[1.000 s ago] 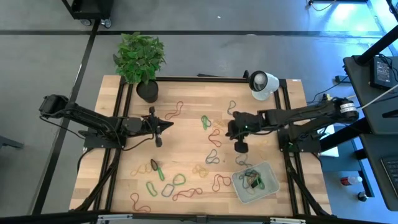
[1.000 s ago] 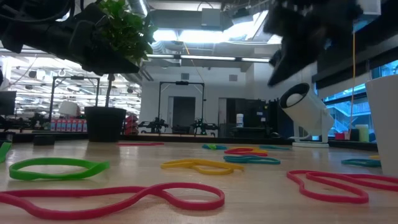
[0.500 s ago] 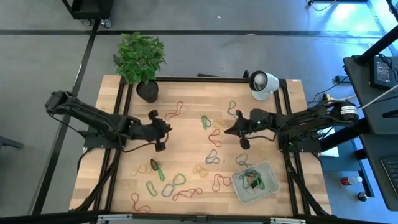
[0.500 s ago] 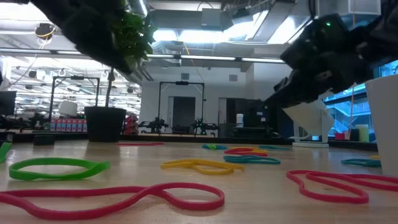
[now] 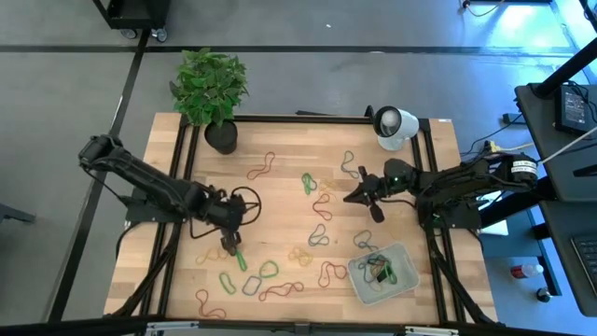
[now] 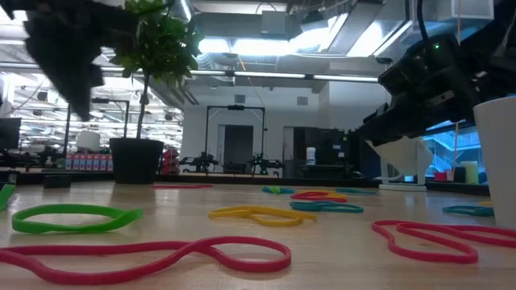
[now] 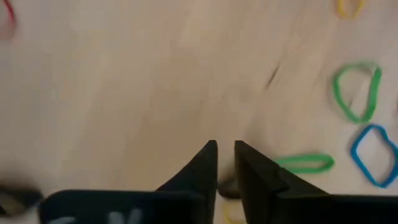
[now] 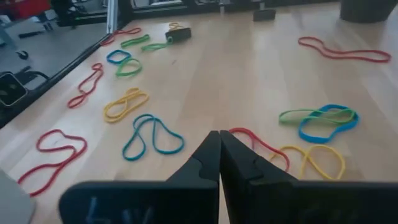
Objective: Pick and place rubber bands into bin
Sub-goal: Put the yellow rubber band into the white bin, then put the red rubber band into the white bin
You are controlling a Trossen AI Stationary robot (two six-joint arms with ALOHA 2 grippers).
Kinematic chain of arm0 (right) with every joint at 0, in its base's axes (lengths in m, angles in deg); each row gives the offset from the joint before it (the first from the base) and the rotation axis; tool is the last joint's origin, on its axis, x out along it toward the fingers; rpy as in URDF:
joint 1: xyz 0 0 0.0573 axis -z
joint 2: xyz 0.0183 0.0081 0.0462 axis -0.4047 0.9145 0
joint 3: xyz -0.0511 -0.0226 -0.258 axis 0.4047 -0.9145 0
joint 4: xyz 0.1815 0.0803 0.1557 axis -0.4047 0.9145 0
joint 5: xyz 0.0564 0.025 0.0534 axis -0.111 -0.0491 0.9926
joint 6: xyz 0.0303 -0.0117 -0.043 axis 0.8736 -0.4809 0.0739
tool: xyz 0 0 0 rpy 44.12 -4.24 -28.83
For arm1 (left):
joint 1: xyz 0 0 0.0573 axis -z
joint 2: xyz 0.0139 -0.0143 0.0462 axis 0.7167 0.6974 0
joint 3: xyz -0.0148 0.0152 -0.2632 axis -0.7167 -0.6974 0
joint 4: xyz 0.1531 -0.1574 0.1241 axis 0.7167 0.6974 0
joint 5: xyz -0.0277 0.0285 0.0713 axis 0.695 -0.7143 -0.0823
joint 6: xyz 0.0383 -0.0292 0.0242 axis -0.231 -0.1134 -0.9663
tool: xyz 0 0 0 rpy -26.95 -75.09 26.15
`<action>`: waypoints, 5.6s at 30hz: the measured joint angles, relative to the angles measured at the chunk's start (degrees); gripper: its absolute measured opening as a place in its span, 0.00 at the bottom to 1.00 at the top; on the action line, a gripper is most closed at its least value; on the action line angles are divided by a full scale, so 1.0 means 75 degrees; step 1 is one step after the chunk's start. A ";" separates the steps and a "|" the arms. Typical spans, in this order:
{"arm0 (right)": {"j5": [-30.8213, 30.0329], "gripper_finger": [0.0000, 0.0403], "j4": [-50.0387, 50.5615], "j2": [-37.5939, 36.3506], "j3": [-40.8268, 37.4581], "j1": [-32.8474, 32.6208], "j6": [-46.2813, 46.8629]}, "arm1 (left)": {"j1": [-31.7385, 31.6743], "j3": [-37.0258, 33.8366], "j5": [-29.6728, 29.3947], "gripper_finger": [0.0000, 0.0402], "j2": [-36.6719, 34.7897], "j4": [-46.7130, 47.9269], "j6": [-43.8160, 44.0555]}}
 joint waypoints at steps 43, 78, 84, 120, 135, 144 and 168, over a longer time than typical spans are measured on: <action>0.0377 0.01 0.0156 0.0003 0.0009 0.0000 0.0239 | 0.2917 -0.0319 0.0906 0.01 0.1870 0.0536 0.5381; 0.0305 0.01 0.0304 0.0003 0.0009 -0.0001 0.0228 | -0.1212 0.5361 -0.1646 0.01 0.4028 -0.0313 -0.6160; -0.0117 0.01 0.0312 0.0003 0.0009 0.0000 0.0227 | -0.1606 0.7683 -0.1200 0.01 0.5703 -0.0353 -0.6720; -0.0195 0.01 0.0417 0.0006 0.0009 0.0000 0.0428 | -0.1012 1.1755 0.1260 0.00 0.9467 -0.3105 -0.5792; -0.0183 0.01 0.0674 0.0006 0.0009 -0.0003 0.0833 | -0.0894 1.1739 0.1696 0.16 1.0107 -0.3006 -0.5650; -0.0183 0.01 0.0717 0.0006 0.0009 -0.0003 0.0849 | -0.1147 1.1812 0.1540 0.34 0.9990 -0.1496 -0.5663; -0.0163 0.01 0.1109 0.0006 0.0009 -0.0003 0.1223 | -0.2258 0.2341 0.0796 0.01 0.3660 -0.4843 -0.5289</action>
